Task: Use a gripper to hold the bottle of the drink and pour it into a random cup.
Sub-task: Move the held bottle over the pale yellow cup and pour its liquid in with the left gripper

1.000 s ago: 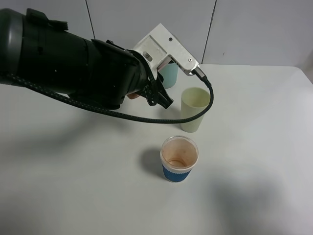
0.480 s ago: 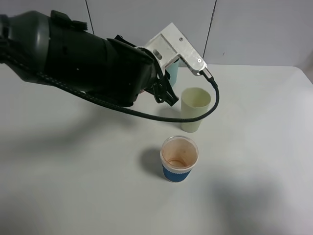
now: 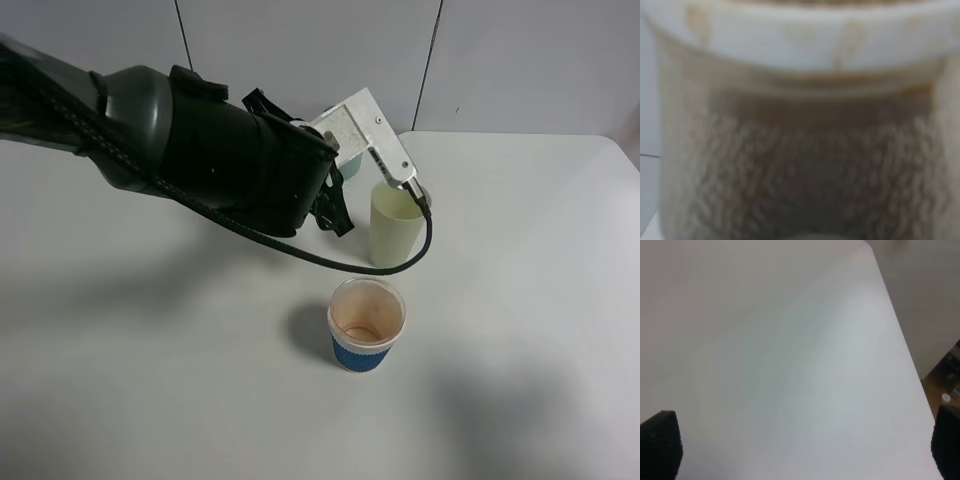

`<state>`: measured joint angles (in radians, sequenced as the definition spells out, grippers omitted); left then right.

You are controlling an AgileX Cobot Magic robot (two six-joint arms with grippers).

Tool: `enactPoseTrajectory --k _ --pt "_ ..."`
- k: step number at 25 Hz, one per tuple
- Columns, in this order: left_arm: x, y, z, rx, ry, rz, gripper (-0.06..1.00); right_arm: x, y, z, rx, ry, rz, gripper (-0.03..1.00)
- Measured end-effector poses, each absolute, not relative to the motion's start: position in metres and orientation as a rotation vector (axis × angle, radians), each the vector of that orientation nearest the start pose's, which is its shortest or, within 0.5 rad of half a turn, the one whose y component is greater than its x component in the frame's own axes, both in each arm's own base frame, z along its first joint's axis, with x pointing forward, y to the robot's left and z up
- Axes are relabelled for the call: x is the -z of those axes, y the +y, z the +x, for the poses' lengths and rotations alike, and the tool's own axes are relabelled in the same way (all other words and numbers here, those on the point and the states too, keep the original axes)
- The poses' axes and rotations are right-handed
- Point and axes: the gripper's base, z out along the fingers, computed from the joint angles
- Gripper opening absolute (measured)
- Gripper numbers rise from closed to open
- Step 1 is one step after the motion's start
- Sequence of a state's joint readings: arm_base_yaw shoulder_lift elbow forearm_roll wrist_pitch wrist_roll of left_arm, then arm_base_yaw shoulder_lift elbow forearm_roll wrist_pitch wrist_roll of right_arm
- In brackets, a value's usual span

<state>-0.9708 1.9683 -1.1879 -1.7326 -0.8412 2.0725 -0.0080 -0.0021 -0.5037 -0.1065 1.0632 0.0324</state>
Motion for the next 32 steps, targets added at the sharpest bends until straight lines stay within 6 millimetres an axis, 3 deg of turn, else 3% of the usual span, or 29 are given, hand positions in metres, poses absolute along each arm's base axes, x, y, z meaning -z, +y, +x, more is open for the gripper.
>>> enactPoseTrajectory --k 19,32 --pt "-0.153 -0.298 0.284 -0.76 1.899 1.152 0.33 -0.278 -0.008 -0.006 0.112 2.038 0.047 0.99" --pt "-0.155 -0.299 0.286 -0.813 1.836 1.213 0.33 -0.278 -0.008 -0.006 0.112 2.038 0.047 0.99"
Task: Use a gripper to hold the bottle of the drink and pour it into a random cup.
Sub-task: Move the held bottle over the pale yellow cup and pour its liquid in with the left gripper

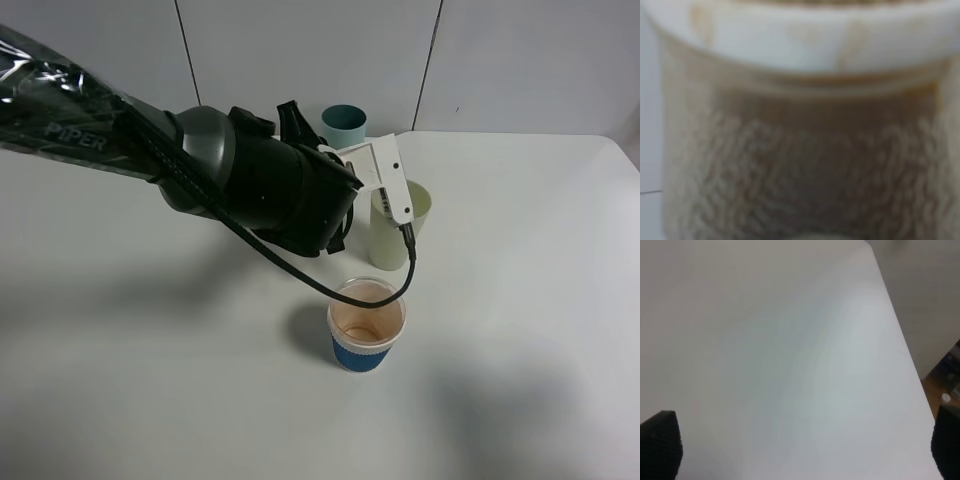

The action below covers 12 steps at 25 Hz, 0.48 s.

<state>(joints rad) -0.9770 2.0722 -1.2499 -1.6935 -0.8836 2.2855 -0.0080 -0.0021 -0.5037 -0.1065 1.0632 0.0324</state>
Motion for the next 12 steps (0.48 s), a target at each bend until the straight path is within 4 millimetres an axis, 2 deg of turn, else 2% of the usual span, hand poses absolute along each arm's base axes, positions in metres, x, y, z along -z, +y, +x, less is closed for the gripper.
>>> enactPoseTrajectory --k 12 --pt "-0.1581 -0.2985 0.2874 -0.885 1.763 1.28 0.33 -0.2785 -0.0084 -0.0061 0.112 2.038 0.047 0.99"
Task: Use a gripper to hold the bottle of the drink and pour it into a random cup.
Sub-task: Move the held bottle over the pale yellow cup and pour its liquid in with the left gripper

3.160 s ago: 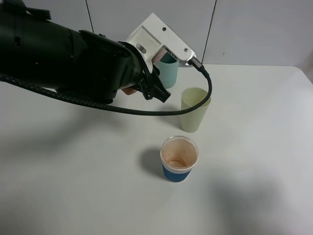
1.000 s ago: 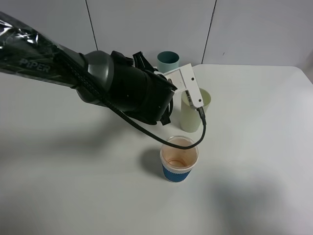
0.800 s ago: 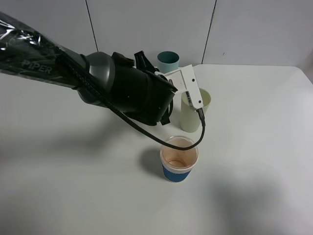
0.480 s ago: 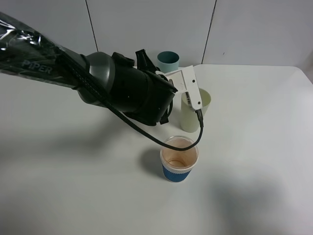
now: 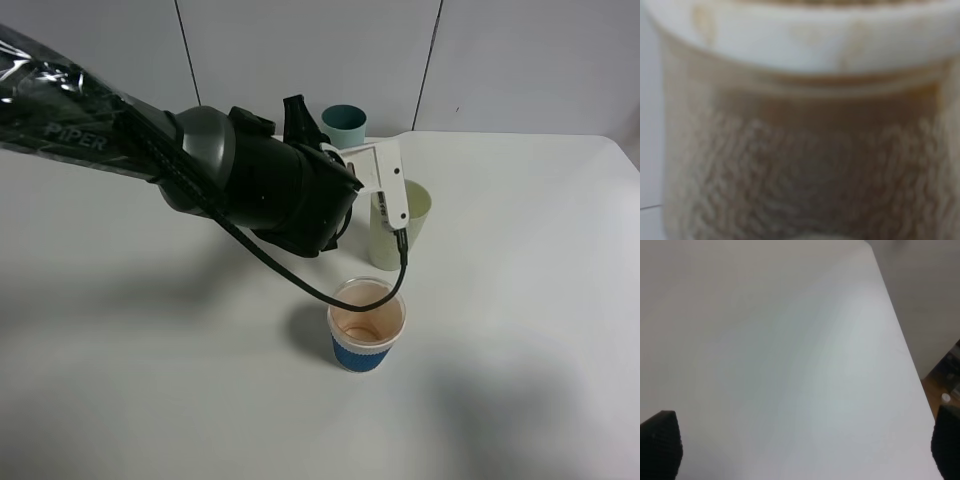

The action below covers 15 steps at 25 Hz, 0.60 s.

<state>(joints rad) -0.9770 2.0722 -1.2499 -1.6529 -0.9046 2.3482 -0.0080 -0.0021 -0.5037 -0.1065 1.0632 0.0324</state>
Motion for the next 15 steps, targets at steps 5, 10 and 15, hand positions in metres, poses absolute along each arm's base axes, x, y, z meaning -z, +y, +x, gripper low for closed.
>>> enactPoseTrajectory --k 5,10,15 --pt "-0.1602 -0.2986 0.2885 -0.908 1.732 1.284 0.33 -0.2785 -0.0084 -0.0061 0.112 2.038 0.047 0.99" --pt "-0.1625 -0.2998 0.2897 -0.927 1.686 1.298 0.33 -0.2785 -0.0084 -0.0061 0.112 2.038 0.047 0.99" --pt "-0.1653 -0.3013 0.2911 -0.947 1.635 1.31 0.33 -0.2785 -0.0084 -0.0061 0.112 2.038 0.047 0.99"
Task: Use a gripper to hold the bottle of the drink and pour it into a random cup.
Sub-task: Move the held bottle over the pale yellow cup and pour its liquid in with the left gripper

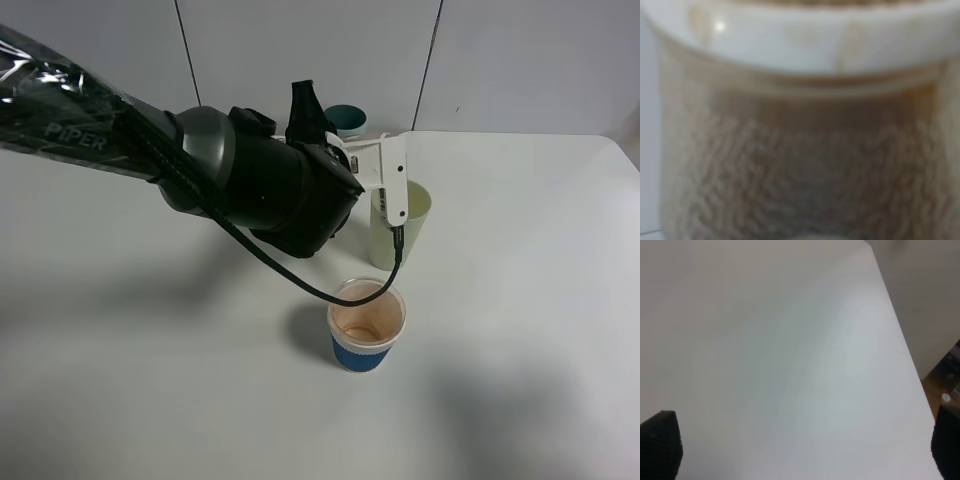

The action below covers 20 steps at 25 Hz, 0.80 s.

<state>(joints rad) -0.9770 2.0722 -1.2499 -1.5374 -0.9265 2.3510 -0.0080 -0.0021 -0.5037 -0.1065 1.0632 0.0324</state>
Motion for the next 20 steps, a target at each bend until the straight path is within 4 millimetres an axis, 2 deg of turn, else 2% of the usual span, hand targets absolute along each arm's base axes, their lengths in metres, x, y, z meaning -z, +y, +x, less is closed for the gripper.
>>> enactPoseTrajectory --k 20 --pt "-0.1717 -0.3048 0.2936 -1.019 1.496 1.371 0.33 -0.2785 -0.0084 -0.0061 0.112 2.038 0.047 0.99"
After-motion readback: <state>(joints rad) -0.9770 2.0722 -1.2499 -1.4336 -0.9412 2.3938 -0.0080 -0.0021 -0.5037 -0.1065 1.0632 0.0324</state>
